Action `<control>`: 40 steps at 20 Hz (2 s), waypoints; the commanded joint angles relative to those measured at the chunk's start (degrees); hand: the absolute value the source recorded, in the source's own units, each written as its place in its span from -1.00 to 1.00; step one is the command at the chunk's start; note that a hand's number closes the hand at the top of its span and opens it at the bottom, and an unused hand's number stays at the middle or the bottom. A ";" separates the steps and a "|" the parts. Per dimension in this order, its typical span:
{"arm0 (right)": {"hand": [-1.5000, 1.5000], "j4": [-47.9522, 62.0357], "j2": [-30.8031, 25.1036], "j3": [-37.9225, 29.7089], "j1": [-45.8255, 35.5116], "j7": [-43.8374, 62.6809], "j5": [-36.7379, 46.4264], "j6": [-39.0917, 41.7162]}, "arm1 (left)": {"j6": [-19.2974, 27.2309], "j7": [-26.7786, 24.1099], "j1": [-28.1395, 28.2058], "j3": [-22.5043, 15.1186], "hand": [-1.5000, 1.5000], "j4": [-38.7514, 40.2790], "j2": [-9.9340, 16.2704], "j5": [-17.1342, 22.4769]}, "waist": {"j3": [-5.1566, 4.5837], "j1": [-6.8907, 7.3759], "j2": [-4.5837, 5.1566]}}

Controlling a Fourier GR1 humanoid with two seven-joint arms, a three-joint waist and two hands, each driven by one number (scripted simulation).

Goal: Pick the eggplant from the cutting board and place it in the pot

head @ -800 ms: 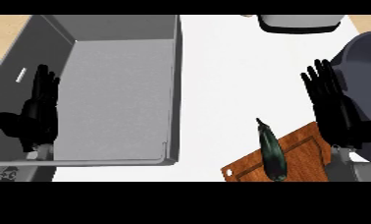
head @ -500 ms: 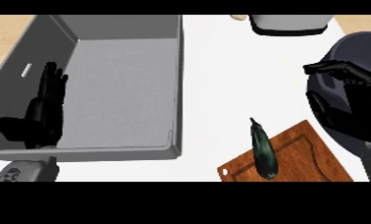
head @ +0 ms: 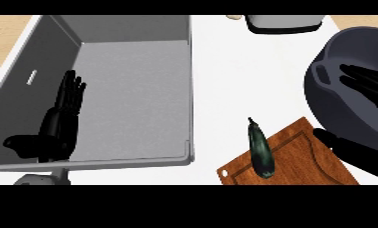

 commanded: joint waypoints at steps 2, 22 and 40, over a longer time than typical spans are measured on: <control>-1.00 -15.55 1.93 9.97 10.90 5.61 17.95 -4.15 | 1.50 1.04 -0.02 -3.01 0.00 -2.47 -2.62 -1.83 | 0.03 0.78 0.68; -1.00 -8.97 19.16 37.10 2.66 58.80 52.19 44.07 | -2.61 -0.28 0.45 -3.52 0.00 -1.74 -4.84 -3.94 | 0.03 5.06 1.77; -1.00 15.75 28.42 30.11 -0.11 54.91 56.38 38.03 | -1.46 2.59 2.15 -3.33 0.00 -4.56 -10.11 -9.71 | 0.18 4.01 1.59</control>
